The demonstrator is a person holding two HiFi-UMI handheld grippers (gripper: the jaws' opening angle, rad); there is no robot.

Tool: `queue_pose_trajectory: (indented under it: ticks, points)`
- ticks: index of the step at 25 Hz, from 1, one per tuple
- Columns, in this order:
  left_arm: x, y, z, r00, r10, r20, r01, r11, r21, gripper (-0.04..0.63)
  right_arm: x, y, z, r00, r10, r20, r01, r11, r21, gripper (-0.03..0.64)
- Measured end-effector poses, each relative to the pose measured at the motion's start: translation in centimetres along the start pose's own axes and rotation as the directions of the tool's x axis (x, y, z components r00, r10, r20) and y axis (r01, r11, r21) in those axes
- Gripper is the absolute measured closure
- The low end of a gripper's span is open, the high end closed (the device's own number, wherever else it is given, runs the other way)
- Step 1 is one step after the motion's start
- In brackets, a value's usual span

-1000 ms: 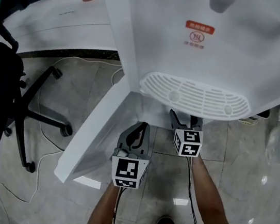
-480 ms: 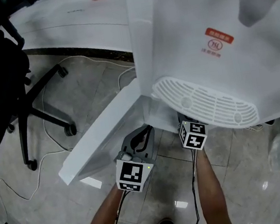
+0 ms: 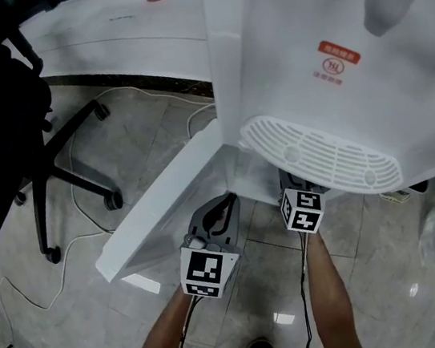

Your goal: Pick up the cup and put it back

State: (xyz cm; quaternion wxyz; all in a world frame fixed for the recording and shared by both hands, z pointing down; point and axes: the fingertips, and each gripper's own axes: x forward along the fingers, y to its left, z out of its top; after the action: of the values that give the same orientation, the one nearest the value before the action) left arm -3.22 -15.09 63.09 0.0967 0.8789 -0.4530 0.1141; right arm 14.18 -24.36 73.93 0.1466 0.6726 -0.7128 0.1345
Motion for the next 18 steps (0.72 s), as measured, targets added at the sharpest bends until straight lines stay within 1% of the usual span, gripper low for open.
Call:
queue_pose_trajectory:
  ticks: [6, 12, 18]
  points:
    - [-0.9, -0.1, 1.0, 1.000, -0.002, 0.017, 0.002, 1.000, 0.003, 0.565, -2.3, 1.0, 1.3, 0.999, 0.033, 0.030, -0.033, 0.999, -0.002, 0.342]
    - [-2.1, -0.4, 1.7, 1.000, -0.016, 0.018, 0.015, 1.000, 0.011, 0.565, -6.3, 2.2, 2.4, 0.995, 0.089, 0.044, -0.089, 0.996, -0.010, 0.342]
    - [-3.7, -1.0, 3.3, 0.999, -0.039, 0.027, 0.038, 0.999, 0.013, 0.565, -11.3, 1.9, 3.6, 0.994, 0.099, 0.043, -0.098, 0.995, -0.019, 0.342]
